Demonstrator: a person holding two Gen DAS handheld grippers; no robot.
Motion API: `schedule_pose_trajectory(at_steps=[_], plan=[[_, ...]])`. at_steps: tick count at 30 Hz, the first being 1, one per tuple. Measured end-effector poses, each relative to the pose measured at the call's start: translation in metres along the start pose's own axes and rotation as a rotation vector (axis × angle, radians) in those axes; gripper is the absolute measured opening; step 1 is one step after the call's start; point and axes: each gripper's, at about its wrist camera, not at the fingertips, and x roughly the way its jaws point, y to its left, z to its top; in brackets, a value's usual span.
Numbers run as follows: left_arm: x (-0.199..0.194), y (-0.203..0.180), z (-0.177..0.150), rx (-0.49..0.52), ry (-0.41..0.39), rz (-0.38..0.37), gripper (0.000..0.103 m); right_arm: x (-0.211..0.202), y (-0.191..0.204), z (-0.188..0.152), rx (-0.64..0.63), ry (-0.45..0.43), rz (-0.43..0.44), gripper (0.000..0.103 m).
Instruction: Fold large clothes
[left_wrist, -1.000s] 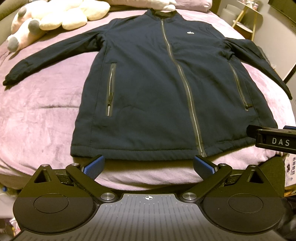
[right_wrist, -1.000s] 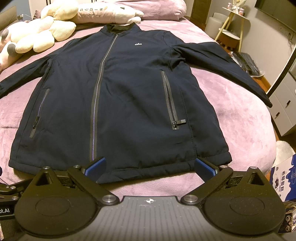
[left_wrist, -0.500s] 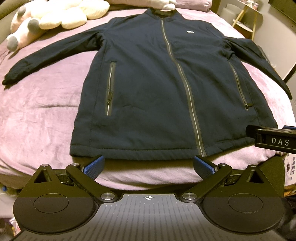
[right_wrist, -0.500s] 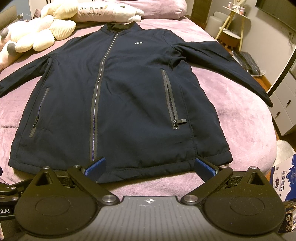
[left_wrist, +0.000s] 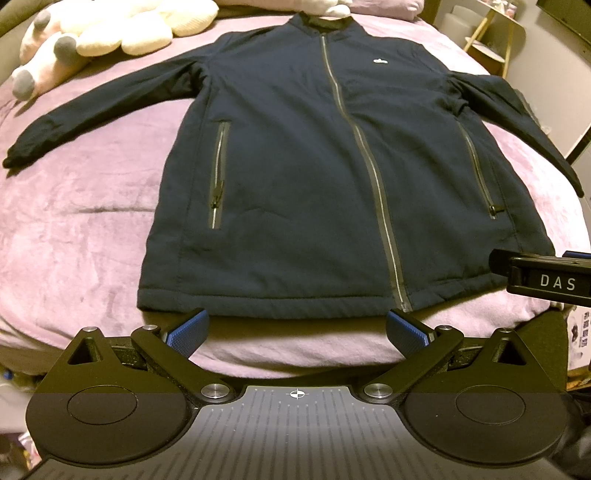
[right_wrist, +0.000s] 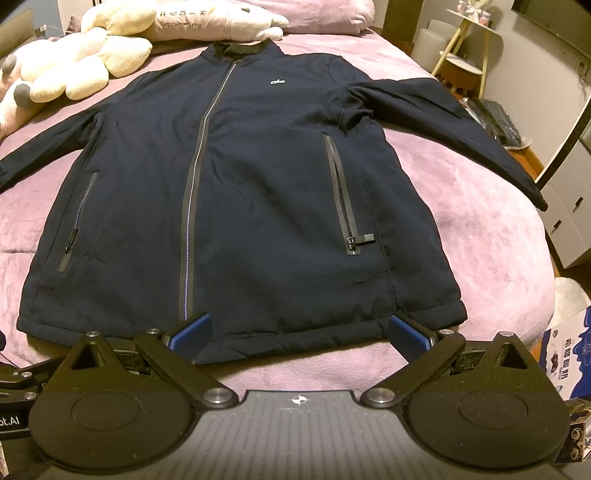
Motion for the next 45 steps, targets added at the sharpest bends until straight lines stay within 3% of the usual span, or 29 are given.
schedule_pose_trajectory(at_steps=[15,17,19,22,24,28,31,35,38,43,45], plan=[[0.008,0.000,0.006,-0.004,0.025,-0.007,0.103,0.011,-0.006,0.003,0.020,0.030,0.032,0.101],[0.010,0.001,0.009,-0.009,0.020,-0.013,0.103,0.014,-0.010,0.004,0.039,0.038,0.073,0.101],[0.012,0.004,0.013,-0.022,0.001,-0.019,0.103,0.019,-0.020,0.006,0.088,0.034,0.177,0.101],[0.014,0.011,0.021,-0.060,-0.070,-0.043,0.103,0.031,-0.050,0.009,0.224,-0.025,0.361,0.101],[0.016,0.016,0.029,-0.088,-0.110,-0.095,0.103,0.040,-0.079,0.010,0.337,-0.116,0.473,0.101],[0.030,0.012,0.055,-0.090,-0.092,-0.098,0.103,0.064,-0.147,0.021,0.574,-0.230,0.544,0.101],[0.049,0.002,0.080,-0.092,-0.046,-0.070,0.103,0.092,-0.212,0.032,0.797,-0.268,0.511,0.101],[0.076,-0.023,0.122,-0.052,-0.035,-0.067,0.103,0.129,-0.288,0.037,1.029,-0.382,0.451,0.100],[0.098,-0.053,0.163,-0.009,-0.055,-0.081,0.103,0.157,-0.341,0.036,1.198,-0.474,0.419,0.088],[0.141,-0.116,0.237,0.029,-0.130,-0.172,0.103,0.208,-0.398,0.033,1.485,-0.515,0.403,0.069],[0.162,-0.140,0.264,0.031,-0.149,-0.176,0.103,0.230,-0.404,0.034,1.540,-0.503,0.392,0.050]])
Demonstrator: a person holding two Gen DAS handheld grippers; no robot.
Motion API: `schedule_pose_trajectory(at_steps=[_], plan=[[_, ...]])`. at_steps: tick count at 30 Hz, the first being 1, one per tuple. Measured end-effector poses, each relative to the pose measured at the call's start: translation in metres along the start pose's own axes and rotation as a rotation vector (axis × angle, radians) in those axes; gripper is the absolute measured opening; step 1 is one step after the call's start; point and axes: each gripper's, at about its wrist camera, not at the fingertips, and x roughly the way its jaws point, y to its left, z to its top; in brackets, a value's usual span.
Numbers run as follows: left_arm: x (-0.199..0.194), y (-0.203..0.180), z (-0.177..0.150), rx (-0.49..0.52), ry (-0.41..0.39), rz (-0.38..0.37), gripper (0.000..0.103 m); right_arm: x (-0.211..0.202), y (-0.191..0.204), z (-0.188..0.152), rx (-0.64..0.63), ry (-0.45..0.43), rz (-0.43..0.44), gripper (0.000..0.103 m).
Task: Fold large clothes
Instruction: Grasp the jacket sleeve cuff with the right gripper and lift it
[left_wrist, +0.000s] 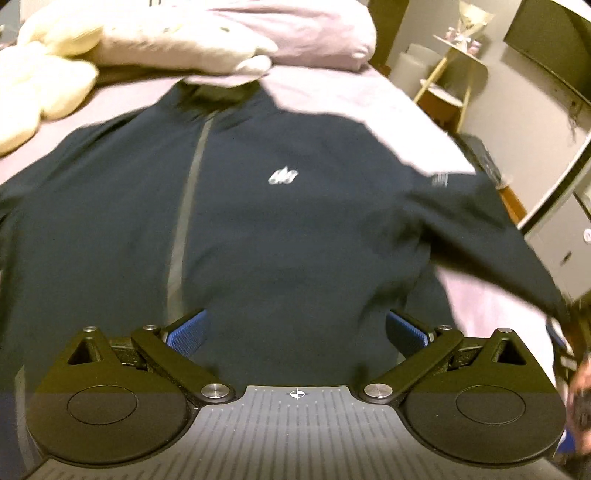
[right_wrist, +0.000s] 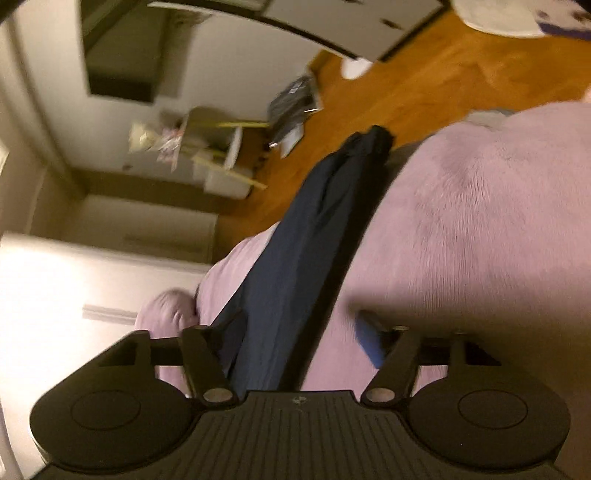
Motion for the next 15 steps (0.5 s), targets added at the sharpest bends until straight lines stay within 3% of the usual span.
schedule_pose_trajectory(at_steps=[5,10,15], plan=[[0.066,-0.035,0.045,0.004,-0.022,-0.005,0.103,0.035,-0.007,0.009,0.009,-0.027,-0.010,0.013],[0.104,-0.060,0.065,0.064,-0.045,0.055,0.103,0.038,0.013,0.020,-0.173,-0.033,0.006,0.010],[0.147,-0.054,0.064,0.005,0.086,0.066,0.103,0.036,0.028,0.019,-0.314,-0.041,-0.030,0.010]])
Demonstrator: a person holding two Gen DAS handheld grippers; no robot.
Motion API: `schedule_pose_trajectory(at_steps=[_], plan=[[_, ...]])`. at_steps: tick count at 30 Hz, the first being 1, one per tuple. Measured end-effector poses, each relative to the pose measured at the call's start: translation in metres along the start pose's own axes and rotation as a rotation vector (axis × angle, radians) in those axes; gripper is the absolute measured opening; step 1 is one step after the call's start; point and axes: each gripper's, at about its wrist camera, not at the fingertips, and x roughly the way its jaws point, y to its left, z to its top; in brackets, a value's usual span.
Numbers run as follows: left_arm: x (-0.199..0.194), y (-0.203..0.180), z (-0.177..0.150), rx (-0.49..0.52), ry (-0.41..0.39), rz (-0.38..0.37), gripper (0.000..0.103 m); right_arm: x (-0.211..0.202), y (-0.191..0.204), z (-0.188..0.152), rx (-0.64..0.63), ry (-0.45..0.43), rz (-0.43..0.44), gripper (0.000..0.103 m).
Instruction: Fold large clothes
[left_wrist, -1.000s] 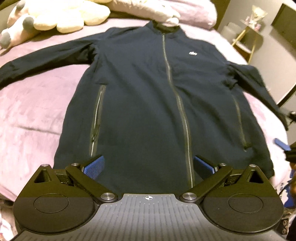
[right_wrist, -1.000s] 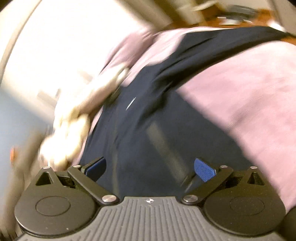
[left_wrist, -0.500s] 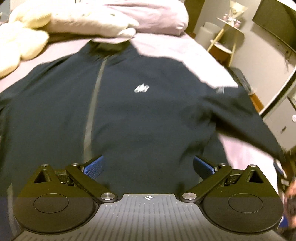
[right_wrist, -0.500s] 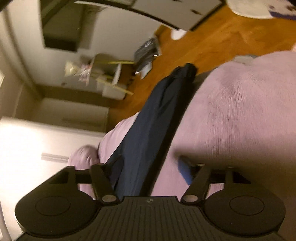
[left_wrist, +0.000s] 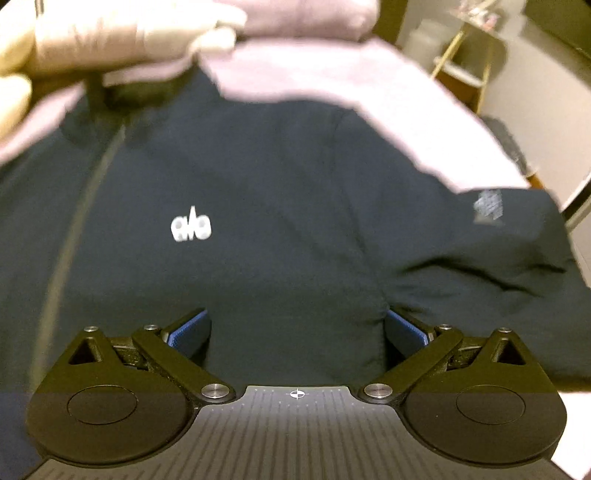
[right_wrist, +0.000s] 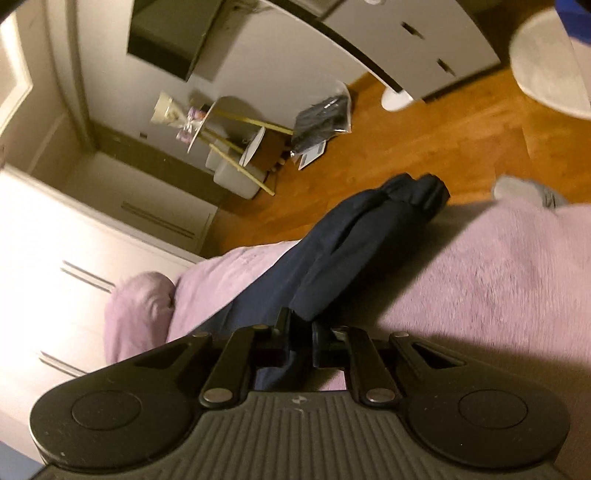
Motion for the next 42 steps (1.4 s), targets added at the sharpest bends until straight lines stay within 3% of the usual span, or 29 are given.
schedule_pose_trajectory(at_steps=[1,5,9,12,14,17,22,25,27,29,31,32,34,35,36,37,40,42], plan=[[0.009,0.002,-0.001,-0.006,0.020,0.000,0.103,-0.004,0.008,0.000,-0.029,-0.002,-0.009,0.010],[0.020,0.001,-0.007,0.041,-0.022,0.011,0.103,-0.003,0.025,-0.002,-0.147,-0.001,-0.046,0.009],[0.010,0.016,-0.006,0.016,-0.013,-0.034,0.103,-0.012,0.049,-0.002,-0.223,-0.017,-0.077,0.008],[-0.012,0.045,-0.011,-0.051,-0.019,-0.075,0.103,-0.028,0.092,-0.008,-0.393,-0.075,-0.034,0.007],[-0.032,0.071,-0.015,-0.090,-0.045,-0.125,0.103,-0.037,0.136,-0.026,-0.560,-0.089,0.040,0.007],[-0.068,0.117,-0.025,-0.146,-0.109,-0.172,0.103,-0.042,0.201,-0.082,-0.860,-0.063,0.161,0.007],[-0.104,0.189,-0.038,-0.246,-0.167,-0.190,0.103,-0.029,0.260,-0.235,-1.362,0.161,0.356,0.007],[-0.109,0.215,-0.042,-0.279,-0.174,-0.213,0.103,-0.005,0.254,-0.313,-1.577,0.262,0.297,0.008],[-0.108,0.228,-0.041,-0.296,-0.182,-0.241,0.103,0.014,0.246,-0.342,-1.656,0.318,0.225,0.009],[-0.098,0.231,-0.037,-0.323,-0.176,-0.283,0.103,0.032,0.237,-0.356,-1.674,0.398,0.169,0.012],[-0.086,0.232,-0.033,-0.348,-0.153,-0.320,0.103,0.032,0.229,-0.357,-1.696,0.383,0.180,0.014],[-0.080,0.230,-0.031,-0.352,-0.141,-0.329,0.103,0.028,0.235,-0.359,-1.705,0.382,0.182,0.021],[-0.066,0.224,-0.029,-0.346,-0.121,-0.331,0.102,0.017,0.239,-0.341,-1.637,0.429,0.207,0.049],[-0.060,0.220,-0.026,-0.337,-0.114,-0.335,0.101,0.008,0.241,-0.327,-1.553,0.455,0.243,0.079],[-0.052,0.216,-0.020,-0.327,-0.108,-0.340,0.096,0.000,0.244,-0.311,-1.453,0.473,0.282,0.088],[-0.049,0.211,-0.018,-0.323,-0.103,-0.337,0.091,-0.008,0.243,-0.294,-1.349,0.483,0.308,0.088],[-0.031,0.203,-0.005,-0.329,-0.089,-0.346,0.088,-0.017,0.222,-0.236,-0.983,0.525,0.308,0.086],[-0.018,0.196,0.003,-0.317,-0.067,-0.350,0.087,-0.014,0.202,-0.207,-0.785,0.529,0.278,0.076]])
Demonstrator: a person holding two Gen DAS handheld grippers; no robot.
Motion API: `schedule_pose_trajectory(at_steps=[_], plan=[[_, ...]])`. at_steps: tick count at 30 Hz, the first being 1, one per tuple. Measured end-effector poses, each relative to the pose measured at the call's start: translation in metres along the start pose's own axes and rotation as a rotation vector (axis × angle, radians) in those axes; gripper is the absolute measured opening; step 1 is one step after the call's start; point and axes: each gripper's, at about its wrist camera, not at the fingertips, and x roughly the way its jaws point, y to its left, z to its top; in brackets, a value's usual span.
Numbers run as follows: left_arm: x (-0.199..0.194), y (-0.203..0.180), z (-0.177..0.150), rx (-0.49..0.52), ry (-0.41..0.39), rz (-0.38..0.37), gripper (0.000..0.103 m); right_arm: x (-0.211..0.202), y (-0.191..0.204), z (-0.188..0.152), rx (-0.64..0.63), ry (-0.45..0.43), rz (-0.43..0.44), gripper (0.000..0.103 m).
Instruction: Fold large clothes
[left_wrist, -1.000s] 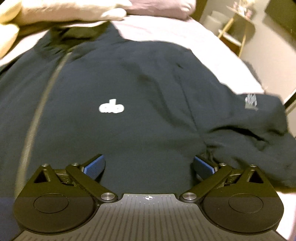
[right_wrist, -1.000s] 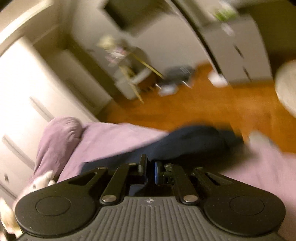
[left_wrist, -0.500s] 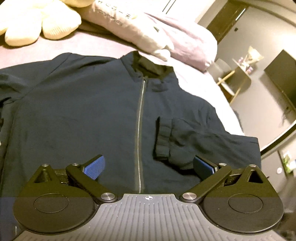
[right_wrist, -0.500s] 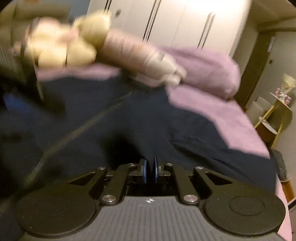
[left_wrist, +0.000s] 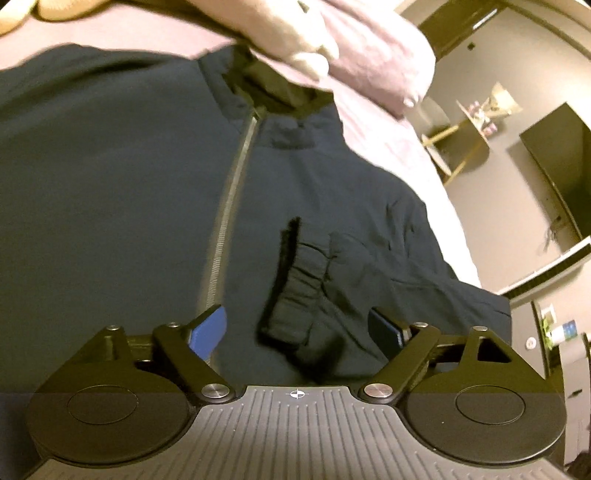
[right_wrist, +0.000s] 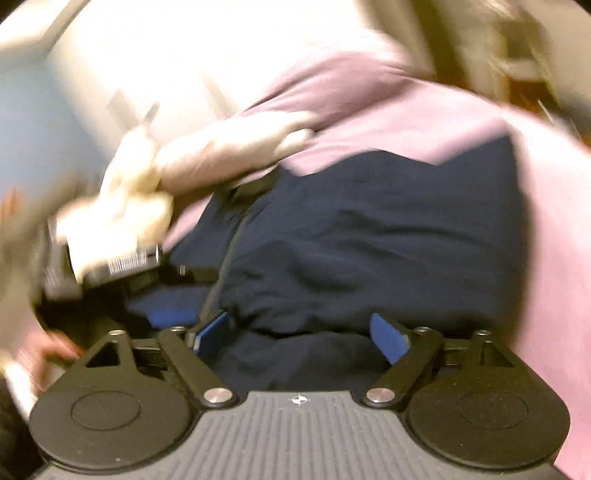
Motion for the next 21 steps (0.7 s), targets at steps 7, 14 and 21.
schedule_pose_trajectory(at_steps=[7,14,21], plan=[[0.026,-0.018,0.013,0.030,0.045,0.057,0.025,-0.018,-0.088,-0.022,0.436,-0.021,0.047,0.052],[-0.020,-0.002,0.026,-0.017,-0.077,0.032,0.009,-0.010,-0.092,-0.017,0.515,-0.067,0.119,0.053],[-0.075,0.043,0.033,-0.087,-0.163,0.098,0.008,0.003,-0.094,-0.014,0.589,-0.076,0.146,0.055]])
